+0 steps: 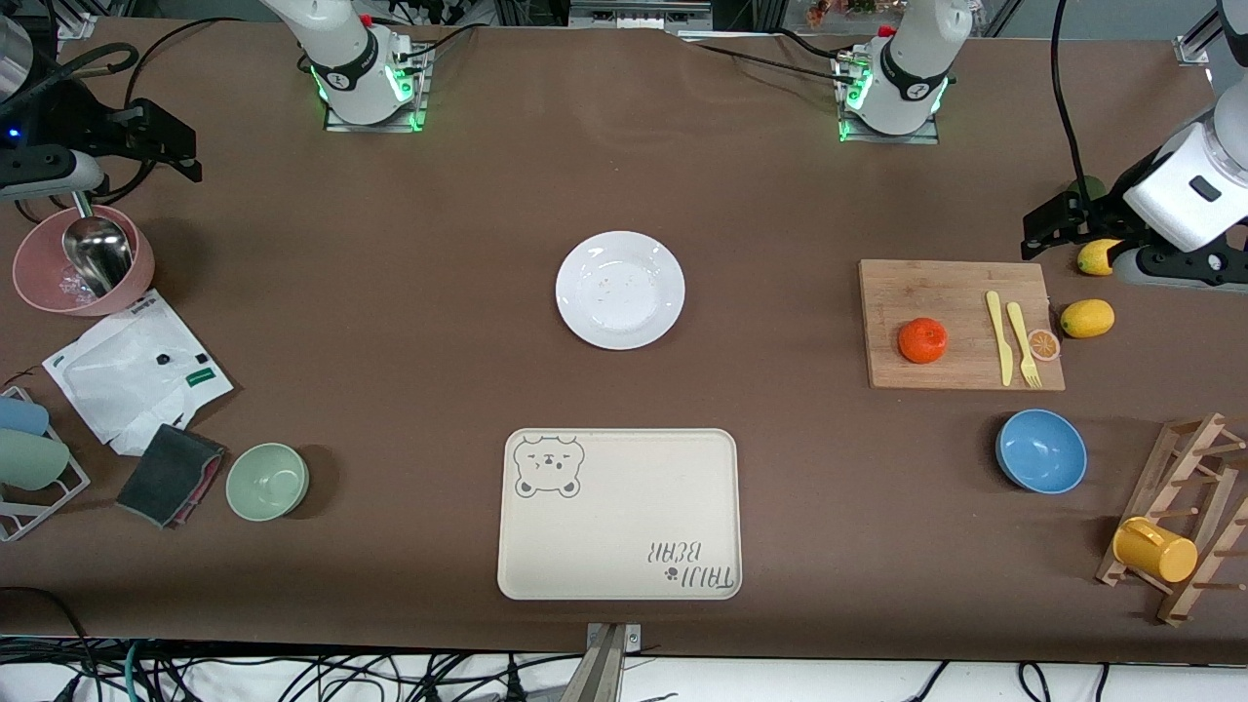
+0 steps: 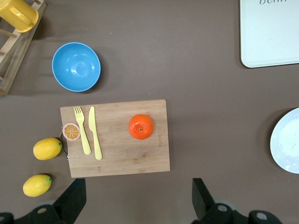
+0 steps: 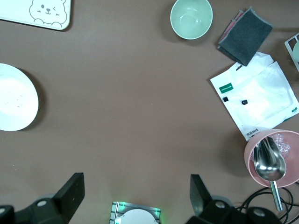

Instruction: Place orange and plate with both arms

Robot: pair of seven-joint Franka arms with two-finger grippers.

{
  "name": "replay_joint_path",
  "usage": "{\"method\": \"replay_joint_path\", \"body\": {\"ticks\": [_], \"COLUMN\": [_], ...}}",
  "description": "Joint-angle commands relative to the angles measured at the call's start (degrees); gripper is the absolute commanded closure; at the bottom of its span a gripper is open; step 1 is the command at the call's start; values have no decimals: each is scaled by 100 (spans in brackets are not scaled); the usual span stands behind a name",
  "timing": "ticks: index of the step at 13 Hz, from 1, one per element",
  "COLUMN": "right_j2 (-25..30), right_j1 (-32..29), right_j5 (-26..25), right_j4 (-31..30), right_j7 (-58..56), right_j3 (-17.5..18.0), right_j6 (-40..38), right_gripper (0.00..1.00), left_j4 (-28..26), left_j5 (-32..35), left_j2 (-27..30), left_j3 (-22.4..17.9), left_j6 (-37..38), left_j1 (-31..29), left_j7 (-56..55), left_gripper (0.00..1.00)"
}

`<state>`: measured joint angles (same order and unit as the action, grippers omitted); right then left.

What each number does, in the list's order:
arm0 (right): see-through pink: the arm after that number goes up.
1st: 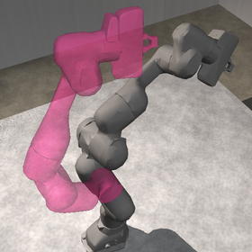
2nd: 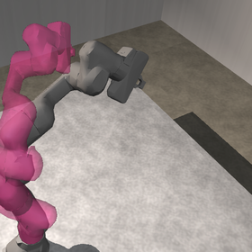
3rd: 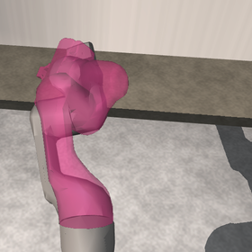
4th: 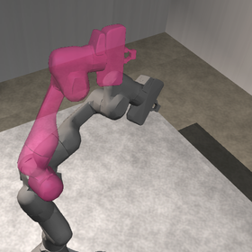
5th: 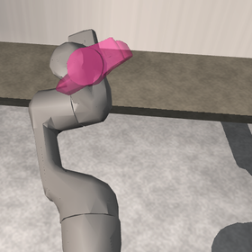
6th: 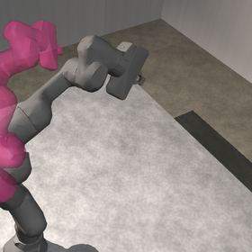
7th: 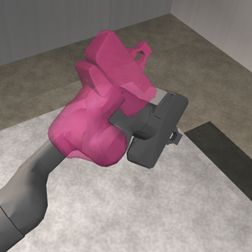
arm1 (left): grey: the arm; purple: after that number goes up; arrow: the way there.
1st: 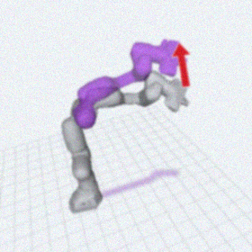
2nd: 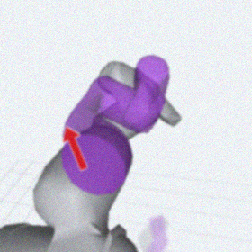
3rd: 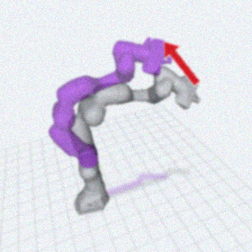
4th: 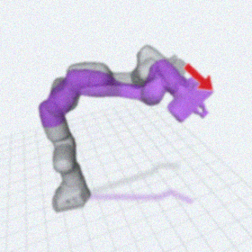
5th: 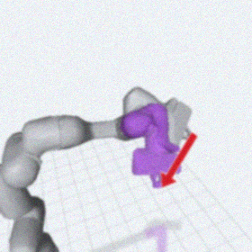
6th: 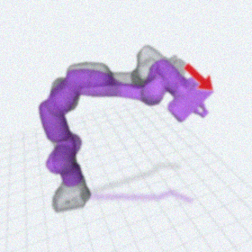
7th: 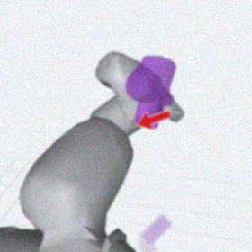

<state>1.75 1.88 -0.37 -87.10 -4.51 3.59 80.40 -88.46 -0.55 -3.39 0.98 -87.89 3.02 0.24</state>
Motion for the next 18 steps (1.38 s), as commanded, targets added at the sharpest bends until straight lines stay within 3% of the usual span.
{"method": "replay_joint_path", "body": {"ticks": [1, 15, 18], "right_j2": [27, 27, 19], "right_j1": [41, 32, 32], "right_j5": [-60, -86, -77], "right_j4": [-44, -97, -97], "right_j7": [47, 3, 3], "right_j3": [-7, -16, -16], "right_j6": [20, 55, 64], "right_gripper": [0, 0, 0], "left_j4": [180, 189, 171], "left_j5": [37, 29, 37], "left_j2": [-39, -48, -301], "left_j3": [25, 7, 7], "left_j6": [158, 158, 97], "left_j1": [-39, -65, -74], "left_j7": [-59, -77, -208], "left_gripper": [0, 0, 0]}}
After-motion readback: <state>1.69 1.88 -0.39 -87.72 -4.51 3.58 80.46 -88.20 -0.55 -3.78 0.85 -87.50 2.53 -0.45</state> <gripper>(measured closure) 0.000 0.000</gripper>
